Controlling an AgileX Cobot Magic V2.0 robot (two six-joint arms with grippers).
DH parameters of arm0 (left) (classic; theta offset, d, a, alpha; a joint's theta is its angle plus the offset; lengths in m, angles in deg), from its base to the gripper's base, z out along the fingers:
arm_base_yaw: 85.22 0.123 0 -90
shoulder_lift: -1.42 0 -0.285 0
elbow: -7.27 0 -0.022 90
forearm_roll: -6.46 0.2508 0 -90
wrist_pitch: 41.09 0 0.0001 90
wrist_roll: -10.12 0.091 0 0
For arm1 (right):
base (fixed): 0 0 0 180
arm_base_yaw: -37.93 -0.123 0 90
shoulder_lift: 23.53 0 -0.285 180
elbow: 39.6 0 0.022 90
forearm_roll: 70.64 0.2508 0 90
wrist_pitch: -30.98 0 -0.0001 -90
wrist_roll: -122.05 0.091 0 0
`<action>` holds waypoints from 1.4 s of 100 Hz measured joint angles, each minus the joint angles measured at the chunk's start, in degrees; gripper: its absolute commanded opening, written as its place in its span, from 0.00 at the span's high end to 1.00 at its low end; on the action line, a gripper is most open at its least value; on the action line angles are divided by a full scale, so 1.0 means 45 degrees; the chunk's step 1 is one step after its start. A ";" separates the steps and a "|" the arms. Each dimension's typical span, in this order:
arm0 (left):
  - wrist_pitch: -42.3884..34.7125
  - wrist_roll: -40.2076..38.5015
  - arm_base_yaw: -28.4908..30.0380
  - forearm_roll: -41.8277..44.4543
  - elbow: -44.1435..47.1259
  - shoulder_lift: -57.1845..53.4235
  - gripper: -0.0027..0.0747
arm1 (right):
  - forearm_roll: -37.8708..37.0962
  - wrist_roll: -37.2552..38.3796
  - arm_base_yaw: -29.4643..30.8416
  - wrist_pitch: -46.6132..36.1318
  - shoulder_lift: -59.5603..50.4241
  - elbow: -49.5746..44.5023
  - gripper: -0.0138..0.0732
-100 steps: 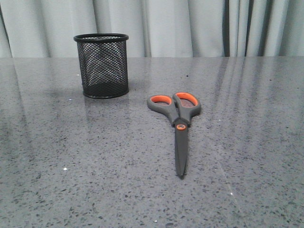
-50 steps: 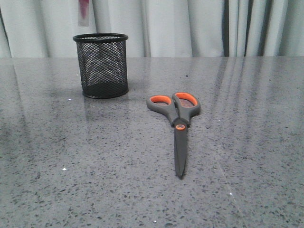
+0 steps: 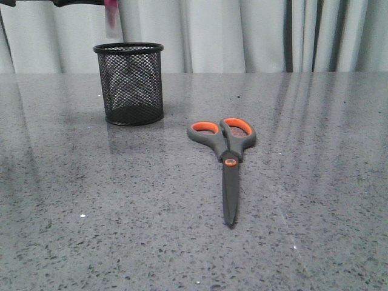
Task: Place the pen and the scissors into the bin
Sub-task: 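Carry the marker with the left gripper above the black mesh cup, then lower the marker into the cup and open the left gripper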
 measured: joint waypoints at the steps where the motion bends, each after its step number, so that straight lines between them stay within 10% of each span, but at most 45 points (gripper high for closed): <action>1: -0.0052 0.0000 0.0000 -0.0002 0.0000 0.0043 0.99 | 0.0000 0.0000 0.0000 0.0000 0.0000 0.0000 0.43; 103: -0.2159 -0.2363 0.0000 0.4131 0.0000 0.1754 0.99 | 0.0021 0.0000 0.0000 0.0182 0.0000 0.0000 0.43; 140: -0.1886 -0.2649 0.0000 0.4209 0.0000 0.1864 0.31 | 0.0021 0.0000 0.0000 0.0182 0.0000 0.0000 0.43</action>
